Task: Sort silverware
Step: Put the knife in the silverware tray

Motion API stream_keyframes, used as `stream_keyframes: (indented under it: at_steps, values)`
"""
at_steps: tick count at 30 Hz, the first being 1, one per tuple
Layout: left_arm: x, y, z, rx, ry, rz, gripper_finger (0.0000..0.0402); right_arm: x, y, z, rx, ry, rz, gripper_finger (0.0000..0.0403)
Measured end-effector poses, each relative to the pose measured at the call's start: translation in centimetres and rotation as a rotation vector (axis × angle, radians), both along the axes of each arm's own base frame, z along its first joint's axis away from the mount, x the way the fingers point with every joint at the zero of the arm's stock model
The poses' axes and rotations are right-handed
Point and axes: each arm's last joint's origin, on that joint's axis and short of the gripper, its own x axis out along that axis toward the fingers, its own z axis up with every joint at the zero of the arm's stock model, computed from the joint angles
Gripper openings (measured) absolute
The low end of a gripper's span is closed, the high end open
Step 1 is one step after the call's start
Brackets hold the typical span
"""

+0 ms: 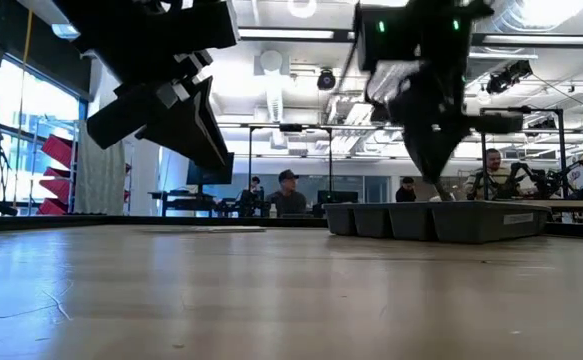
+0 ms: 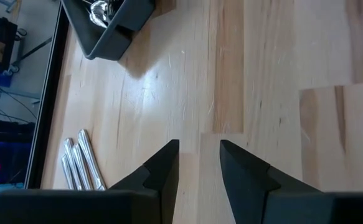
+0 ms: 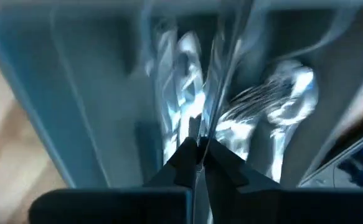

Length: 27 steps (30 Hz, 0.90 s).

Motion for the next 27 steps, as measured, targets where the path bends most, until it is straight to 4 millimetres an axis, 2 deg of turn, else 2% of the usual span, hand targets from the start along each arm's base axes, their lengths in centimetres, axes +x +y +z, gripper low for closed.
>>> stream_keyframes:
  at_steps: [8, 14, 19, 24, 27]
  values:
    - [0.2, -0.1, 0.0, -0.022, -0.003, -0.018, 0.0097, -2.9, -2.2, -3.8, -0.009, 0.150, 0.013, 0.0004]
    - [0.2, -0.1, 0.0, -0.026, -0.001, -0.022, 0.0097, -3.6, -2.5, -4.8, -0.051, 0.133, -0.024, 0.0038]
    - [0.2, -0.1, 0.0, -0.028, -0.003, -0.022, 0.0097, -2.9, -2.7, -3.8, -0.104, 0.096, -0.071, 0.0086]
    - [0.2, -0.1, 0.0, -0.026, 0.001, -0.021, 0.0097, -2.0, -3.3, -1.3, -0.283, 0.065, -0.138, 0.0123]
    - [0.0, -0.1, 0.0, -0.027, 0.016, -0.020, 0.0097, -1.5, -3.3, 0.4, -0.268, 0.005, -0.238, 0.0129]
